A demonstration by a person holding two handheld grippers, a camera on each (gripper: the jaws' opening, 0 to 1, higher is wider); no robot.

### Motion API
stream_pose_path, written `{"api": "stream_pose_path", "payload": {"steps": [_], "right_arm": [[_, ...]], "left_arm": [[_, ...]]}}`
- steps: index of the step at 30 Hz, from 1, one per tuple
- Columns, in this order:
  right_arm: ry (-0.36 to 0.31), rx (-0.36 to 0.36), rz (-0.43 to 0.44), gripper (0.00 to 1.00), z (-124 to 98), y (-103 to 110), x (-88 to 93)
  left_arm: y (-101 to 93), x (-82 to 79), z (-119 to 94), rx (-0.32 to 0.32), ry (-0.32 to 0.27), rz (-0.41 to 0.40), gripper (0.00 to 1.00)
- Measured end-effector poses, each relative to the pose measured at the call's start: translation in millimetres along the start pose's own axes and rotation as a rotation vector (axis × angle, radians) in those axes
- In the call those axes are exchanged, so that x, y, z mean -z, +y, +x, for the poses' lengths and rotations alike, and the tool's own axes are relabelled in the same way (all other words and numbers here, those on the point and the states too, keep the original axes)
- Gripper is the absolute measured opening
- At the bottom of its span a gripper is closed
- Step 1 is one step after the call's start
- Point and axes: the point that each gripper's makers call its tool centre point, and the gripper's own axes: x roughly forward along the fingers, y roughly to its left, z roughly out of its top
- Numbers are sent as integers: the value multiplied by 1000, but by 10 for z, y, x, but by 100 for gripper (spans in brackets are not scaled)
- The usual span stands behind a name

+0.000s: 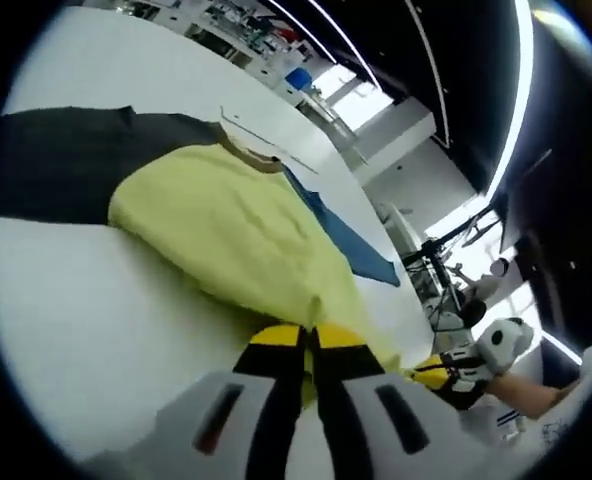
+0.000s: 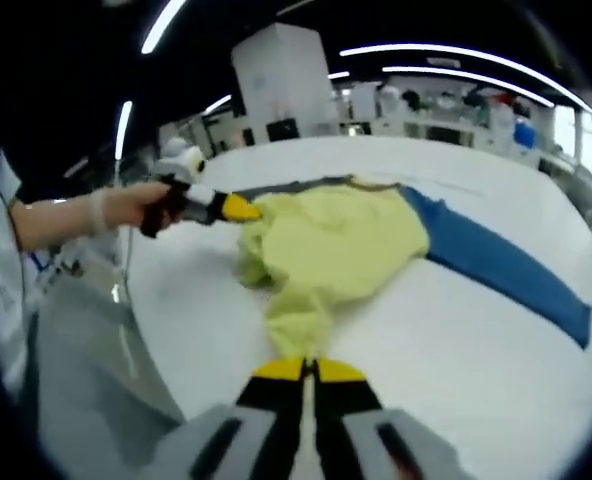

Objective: Fold the garment on the visible template until the final outline fits inside the template.

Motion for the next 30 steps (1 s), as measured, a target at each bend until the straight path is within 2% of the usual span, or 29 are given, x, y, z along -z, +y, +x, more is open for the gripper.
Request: {"api": "stream_pose_path", "payload": {"steps": [2,5,8,16,21,23,27,30], "right_arm": [[-4,6,8,0,-13,-27,-16],[-8,19,14,0,-31,-99,-37],[-20,38,23,0,-70,-169,-77],[-66,102,47,0,-167,-414,-230],[-81,142,57,0,-188,-537,-264],[-80,154,61,0,-188,-563,-256],[-78,156,65,0,-194,-558,-251],[-76,160,72,0,-190,-583,-238]], "left_arm": [[-55,-173,-13,35,-21,-10,0],[-75,-340,-10,40,-32,-8,0],[-103,-465,22,56,-57,-39,0],[40,-760,209,38,-130,-127,0],[89,-804,410,22,-138,-125,0],[205,-816,487,10,-131,-131,0],[255,-740,587,-16,-112,-135,1],[269,-691,602,-31,-95,-120,5]]}}
